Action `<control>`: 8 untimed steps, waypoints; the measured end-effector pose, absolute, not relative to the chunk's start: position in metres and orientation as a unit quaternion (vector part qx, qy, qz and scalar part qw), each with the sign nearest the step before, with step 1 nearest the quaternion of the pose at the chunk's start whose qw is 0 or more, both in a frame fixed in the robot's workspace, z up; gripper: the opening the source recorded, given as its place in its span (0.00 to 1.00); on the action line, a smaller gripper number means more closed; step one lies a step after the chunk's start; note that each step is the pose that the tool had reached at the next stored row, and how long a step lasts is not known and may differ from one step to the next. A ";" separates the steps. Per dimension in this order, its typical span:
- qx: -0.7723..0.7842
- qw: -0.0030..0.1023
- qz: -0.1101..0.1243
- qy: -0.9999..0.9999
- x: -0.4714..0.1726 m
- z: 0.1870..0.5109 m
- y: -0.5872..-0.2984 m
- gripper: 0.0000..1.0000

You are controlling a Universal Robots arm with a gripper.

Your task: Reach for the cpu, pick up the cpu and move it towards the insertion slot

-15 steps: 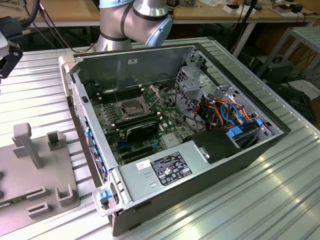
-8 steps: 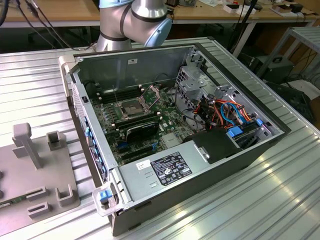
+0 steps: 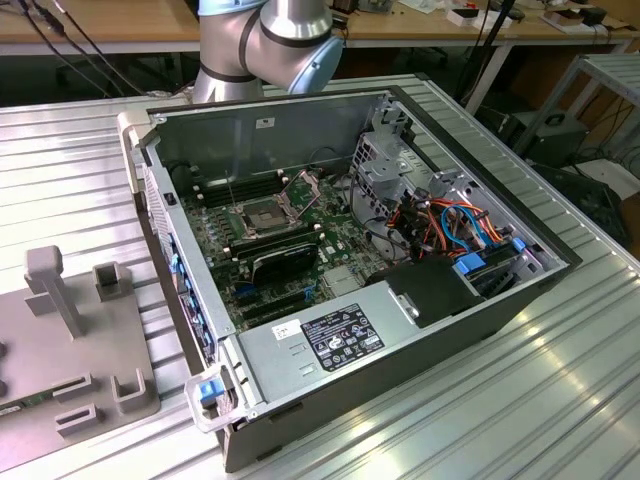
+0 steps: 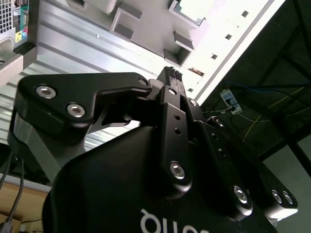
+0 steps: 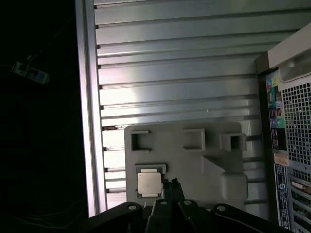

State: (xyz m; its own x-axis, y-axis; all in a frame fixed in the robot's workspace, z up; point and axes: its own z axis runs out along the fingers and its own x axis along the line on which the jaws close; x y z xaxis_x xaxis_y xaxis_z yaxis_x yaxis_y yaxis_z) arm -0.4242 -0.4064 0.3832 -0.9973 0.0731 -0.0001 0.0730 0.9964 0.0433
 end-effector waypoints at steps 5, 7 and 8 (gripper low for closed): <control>0.036 0.001 0.022 0.999 -0.444 0.380 -0.409 0.11; 0.036 0.000 0.022 0.999 -0.451 0.380 -0.409 0.11; 0.036 0.000 0.022 0.999 -0.454 0.379 -0.410 0.11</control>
State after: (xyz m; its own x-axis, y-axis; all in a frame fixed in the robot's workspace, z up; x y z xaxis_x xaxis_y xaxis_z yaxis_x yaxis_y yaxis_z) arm -0.4537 -0.4096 0.3793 -0.9974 0.0722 0.0018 0.0722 0.9965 0.0432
